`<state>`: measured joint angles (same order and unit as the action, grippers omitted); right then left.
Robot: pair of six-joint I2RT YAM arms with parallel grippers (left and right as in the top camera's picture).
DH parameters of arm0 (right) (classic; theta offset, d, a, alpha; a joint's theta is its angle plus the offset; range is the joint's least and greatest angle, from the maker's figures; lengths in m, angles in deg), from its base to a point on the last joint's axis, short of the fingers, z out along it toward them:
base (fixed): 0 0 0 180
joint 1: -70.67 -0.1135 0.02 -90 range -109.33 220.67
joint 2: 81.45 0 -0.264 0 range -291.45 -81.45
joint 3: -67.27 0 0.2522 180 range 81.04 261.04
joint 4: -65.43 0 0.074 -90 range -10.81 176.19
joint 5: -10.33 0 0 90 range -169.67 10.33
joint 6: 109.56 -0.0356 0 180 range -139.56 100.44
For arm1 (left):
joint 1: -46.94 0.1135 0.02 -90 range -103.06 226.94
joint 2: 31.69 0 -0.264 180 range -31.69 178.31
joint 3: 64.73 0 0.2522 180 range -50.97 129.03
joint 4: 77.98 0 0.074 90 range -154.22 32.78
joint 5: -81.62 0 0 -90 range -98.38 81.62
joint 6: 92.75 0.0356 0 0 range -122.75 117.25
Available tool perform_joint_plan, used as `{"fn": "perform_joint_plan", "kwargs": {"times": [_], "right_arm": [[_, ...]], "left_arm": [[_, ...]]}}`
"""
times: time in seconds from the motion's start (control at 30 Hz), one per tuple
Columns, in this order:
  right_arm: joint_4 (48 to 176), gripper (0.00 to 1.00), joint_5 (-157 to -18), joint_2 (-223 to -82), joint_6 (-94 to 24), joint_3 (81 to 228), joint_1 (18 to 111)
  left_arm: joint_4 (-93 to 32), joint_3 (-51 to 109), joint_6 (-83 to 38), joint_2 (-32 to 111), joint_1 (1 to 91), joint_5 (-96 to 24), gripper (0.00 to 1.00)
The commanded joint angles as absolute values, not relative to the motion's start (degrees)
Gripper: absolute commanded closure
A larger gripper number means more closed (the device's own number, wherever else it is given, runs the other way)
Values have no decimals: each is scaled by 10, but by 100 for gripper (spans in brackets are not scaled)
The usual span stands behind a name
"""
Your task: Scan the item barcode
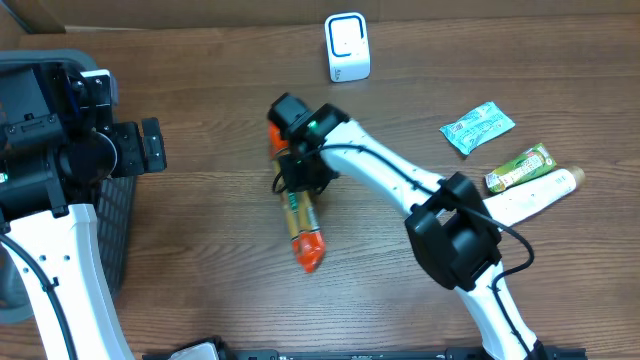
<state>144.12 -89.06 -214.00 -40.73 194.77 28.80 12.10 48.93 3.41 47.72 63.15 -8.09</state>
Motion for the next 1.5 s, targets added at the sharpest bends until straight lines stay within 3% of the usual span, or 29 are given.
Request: {"fn": "perform_joint_plan", "kwargs": {"times": [0.0,0.17,0.33,0.73,0.87,0.93,1.2,1.47], "right_arm": [[1482,96,-804,-2071,-432,1973,320],[1597,96,-650,-2025,-511,1973,364],[1633,96,-673,-2020,-528,1962,380],[1389,96,-743,-2020,-552,1818,293],[1316,61,-745,-2020,-551,1818,286],[1296,52,-760,-2020,-538,1818,285],[1295,50,-807,-2020,-475,1820,285],[1375,45,-810,-2020,-454,1849,302]], "left_arm": [[121,494,43,477,630,-78,1],[121,494,43,477,630,-78,0],[121,494,43,477,630,-78,1],[121,494,43,477,630,-78,0],[121,494,43,477,630,-78,0],[121,494,43,477,630,-78,0],[121,494,43,477,630,-78,0],[121,494,43,477,630,-78,0]]}}
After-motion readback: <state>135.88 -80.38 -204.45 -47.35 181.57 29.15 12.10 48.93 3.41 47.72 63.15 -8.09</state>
